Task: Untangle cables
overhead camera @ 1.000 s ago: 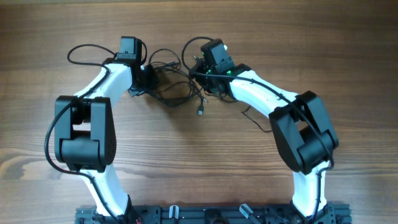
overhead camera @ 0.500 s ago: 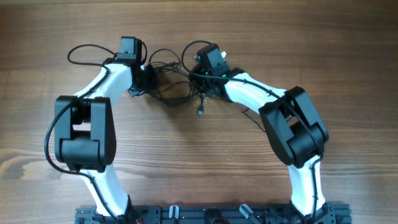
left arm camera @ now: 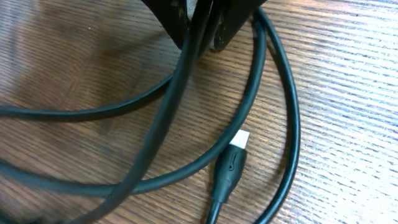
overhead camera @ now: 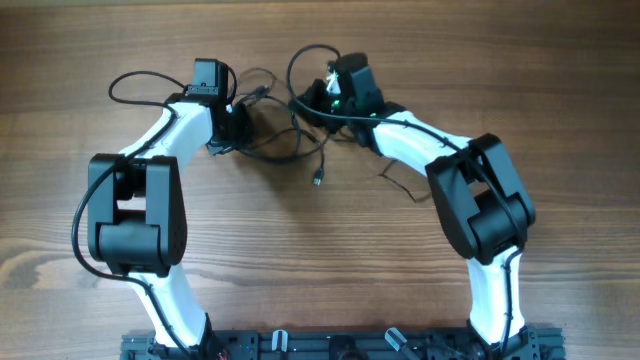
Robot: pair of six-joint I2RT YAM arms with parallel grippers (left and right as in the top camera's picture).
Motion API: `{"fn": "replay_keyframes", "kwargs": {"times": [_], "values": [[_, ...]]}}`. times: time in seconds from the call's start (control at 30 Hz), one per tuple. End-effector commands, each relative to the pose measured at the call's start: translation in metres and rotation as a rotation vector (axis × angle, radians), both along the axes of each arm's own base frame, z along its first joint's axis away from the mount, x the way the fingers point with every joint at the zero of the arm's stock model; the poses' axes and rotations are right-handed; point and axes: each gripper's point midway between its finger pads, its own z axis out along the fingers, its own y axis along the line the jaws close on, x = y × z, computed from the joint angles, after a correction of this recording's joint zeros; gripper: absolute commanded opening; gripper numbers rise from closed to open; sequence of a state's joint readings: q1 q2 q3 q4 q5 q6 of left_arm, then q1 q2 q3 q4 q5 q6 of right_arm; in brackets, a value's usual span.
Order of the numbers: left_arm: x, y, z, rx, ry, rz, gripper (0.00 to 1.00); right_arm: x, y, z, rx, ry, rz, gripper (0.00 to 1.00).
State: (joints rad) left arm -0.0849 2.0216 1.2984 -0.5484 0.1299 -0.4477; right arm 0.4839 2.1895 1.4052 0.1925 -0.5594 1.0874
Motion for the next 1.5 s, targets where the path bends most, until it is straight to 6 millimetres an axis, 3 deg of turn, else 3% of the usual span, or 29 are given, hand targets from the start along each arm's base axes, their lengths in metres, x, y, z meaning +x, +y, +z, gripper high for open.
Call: {"fn": "replay_keyframes", "kwargs": {"times": [0.0,0.33,0.47,0.57,0.73,0.97,1.07,1.1,1.17,1.27,1.33,1.47], "values": [[-0.012,-0.003,-0.018,-0.012,0.054,-0.001,0.16,-0.020,0.018,0.054,0.163,-0.078,0.201,0.04],[-0.012,-0.003,-0.018,-0.012,0.054,-0.001,0.16,-0.017,-0.002,0.066,0.237,-0.054,0.248,0.04],[-0.012,-0.003,-0.017,-0.012,0.053,-0.001,0.16,-0.027,-0.020,0.081,0.317,-0.069,0.375,0.05],[-0.012,-0.003,-0.018,-0.012,0.053,-0.001,0.16,-0.028,-0.032,0.078,0.327,-0.016,0.378,0.04],[-0.012,-0.003,-0.018,-0.012,0.054,-0.001,0.17,-0.028,-0.054,0.048,0.249,0.069,0.329,0.05],[-0.012,-0.003,-0.017,-0.012,0.053,-0.001,0.17,-0.036,-0.110,0.011,0.142,0.161,0.284,0.05],[-0.012,-0.003,-0.018,-0.012,0.053,-0.001,0.17,-0.038,-0.146,-0.012,0.017,0.228,0.201,0.06],[-0.012,-0.003,-0.017,-0.012,0.053,-0.001,0.17,-0.041,-0.173,-0.028,-0.086,0.285,0.136,0.05],[-0.012,-0.003,-0.017,-0.012,0.053,-0.001,0.17,-0.046,-0.202,-0.042,-0.191,0.349,0.076,0.05],[-0.012,-0.003,-0.017,-0.012,0.053,-0.001,0.17,-0.061,-0.231,-0.060,-0.324,0.430,0.037,0.05],[-0.012,-0.003,-0.017,-0.012,0.052,-0.001,0.17,-0.072,-0.244,-0.066,-0.386,0.489,0.023,0.07],[-0.012,-0.003,-0.017,-0.012,0.052,-0.001,0.17,-0.078,-0.249,-0.054,-0.434,0.515,0.060,0.21]]}}
